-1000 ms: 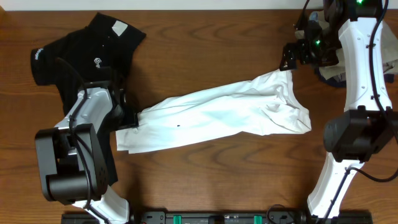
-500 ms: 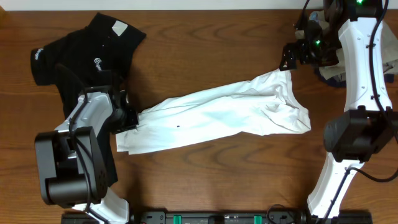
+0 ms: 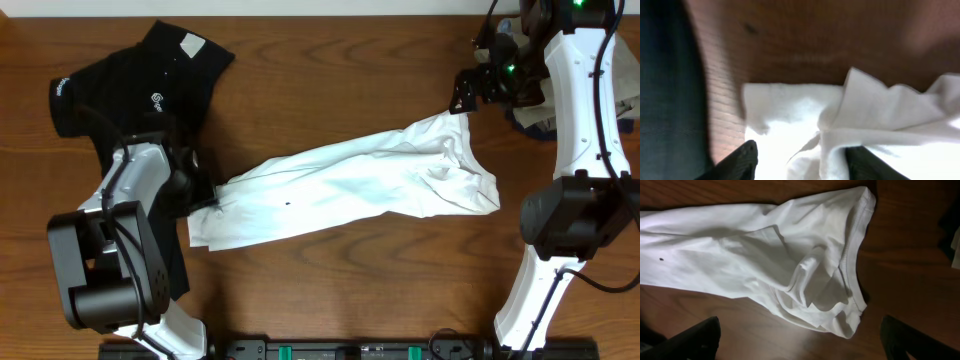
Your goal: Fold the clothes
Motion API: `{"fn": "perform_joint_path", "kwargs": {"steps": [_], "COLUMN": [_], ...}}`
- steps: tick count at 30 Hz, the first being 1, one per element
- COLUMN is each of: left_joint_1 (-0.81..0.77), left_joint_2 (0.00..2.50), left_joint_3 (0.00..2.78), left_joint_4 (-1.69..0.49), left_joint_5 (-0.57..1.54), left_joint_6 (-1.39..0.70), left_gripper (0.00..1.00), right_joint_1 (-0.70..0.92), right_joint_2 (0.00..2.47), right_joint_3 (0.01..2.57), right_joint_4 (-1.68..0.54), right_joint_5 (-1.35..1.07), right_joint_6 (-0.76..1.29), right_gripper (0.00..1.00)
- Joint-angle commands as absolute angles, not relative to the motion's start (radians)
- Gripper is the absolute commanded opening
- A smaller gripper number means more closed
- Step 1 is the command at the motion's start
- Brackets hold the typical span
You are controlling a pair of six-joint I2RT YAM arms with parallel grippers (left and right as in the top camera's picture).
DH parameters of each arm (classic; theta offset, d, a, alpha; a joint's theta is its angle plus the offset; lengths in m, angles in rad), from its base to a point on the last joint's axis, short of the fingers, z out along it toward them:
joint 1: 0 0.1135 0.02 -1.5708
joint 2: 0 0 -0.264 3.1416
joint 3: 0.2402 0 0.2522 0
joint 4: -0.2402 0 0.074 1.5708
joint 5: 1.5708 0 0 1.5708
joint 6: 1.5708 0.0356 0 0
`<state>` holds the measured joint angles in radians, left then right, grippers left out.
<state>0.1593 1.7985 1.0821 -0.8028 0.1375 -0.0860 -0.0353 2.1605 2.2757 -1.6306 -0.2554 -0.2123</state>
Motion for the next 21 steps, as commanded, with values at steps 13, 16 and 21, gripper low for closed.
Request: {"fn": "perform_joint_path", "kwargs": {"steps": [13, 16, 21], "left_joint_1": [0.158, 0.158, 0.158], "left_joint_2": [1.805, 1.805, 1.805], "left_joint_3": [1.076, 1.055, 1.012], "left_joint_4": [-0.773, -0.76, -0.724], "left_joint_5": [0.006, 0.006, 0.007], "left_joint_6": [-0.087, -0.087, -0.087], "left_gripper": [0.63, 0.63, 0.64], "right_joint_1": [-0.042, -0.042, -0.042], "right_joint_2": [2.149, 2.149, 2.149], "right_joint_3": [2.286, 2.286, 2.286], "right_joint_4": [-1.626, -1.626, -1.627], "right_joint_5": [-0.269, -0.27, -0.27], "right_joint_6": [-0.234, -0.234, -0.234], "right_gripper": [0.99, 0.99, 0.99]}}
